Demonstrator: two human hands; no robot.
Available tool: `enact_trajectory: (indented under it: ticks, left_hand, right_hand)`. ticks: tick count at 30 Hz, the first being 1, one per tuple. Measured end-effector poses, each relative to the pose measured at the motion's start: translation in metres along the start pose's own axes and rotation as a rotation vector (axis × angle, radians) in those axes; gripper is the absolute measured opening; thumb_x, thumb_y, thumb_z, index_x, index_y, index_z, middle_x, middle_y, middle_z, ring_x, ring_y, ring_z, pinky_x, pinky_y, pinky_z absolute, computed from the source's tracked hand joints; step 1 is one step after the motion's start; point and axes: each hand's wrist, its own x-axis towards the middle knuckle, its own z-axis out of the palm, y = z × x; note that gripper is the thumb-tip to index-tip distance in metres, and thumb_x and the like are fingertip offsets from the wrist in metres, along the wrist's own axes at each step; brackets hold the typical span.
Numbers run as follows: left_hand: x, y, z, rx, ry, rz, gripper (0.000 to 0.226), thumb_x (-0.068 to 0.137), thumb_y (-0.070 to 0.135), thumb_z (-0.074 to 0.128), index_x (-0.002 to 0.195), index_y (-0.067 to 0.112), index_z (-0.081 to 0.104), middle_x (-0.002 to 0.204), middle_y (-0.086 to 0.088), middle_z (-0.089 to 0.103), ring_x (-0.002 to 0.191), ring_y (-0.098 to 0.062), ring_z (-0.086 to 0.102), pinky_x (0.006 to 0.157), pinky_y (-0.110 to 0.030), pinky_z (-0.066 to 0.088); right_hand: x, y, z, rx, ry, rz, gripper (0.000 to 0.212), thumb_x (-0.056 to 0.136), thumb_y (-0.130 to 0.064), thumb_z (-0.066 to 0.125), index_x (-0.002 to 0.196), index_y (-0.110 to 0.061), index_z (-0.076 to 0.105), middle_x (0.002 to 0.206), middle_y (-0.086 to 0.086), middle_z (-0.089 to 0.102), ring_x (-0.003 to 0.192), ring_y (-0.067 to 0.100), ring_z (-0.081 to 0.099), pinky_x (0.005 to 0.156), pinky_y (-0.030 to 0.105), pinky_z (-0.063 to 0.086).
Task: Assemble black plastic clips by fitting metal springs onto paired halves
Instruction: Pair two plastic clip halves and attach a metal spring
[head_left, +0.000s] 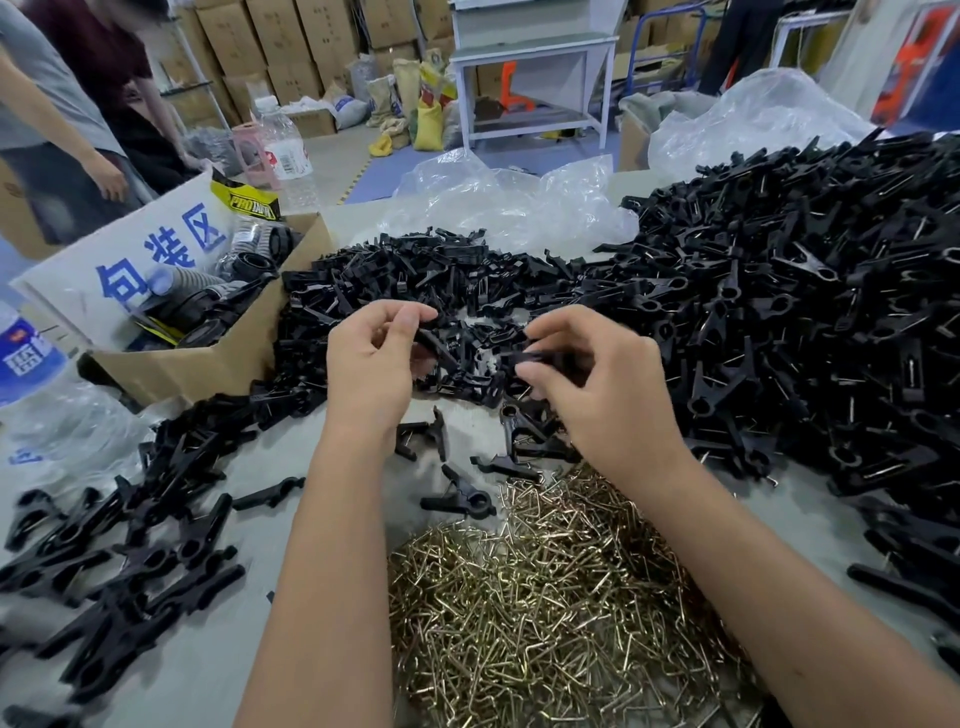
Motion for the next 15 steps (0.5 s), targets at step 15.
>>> enact_trajectory:
  ticks: [15]
  left_hand:
    - [-0.010, 0.013, 0.025, -0.446, -0.218, -0.413, 0.040, 0.106, 0.033, 0.055, 0.075, 0.016, 0.074, 0.077, -0.003, 0.072, 0.064, -0.017, 0.070, 0.057, -0.024, 0.057]
  right_hand:
    - [0.014, 0.001, -0.017, 0.770, -0.081, 0.481, 0.017, 0.106, -0.009, 0.056, 0.108, -0.004, 0.072, 0.081, 0.016, 0.075, 0.062, 0.021, 0.067, 0.047, 0.023, 0.051]
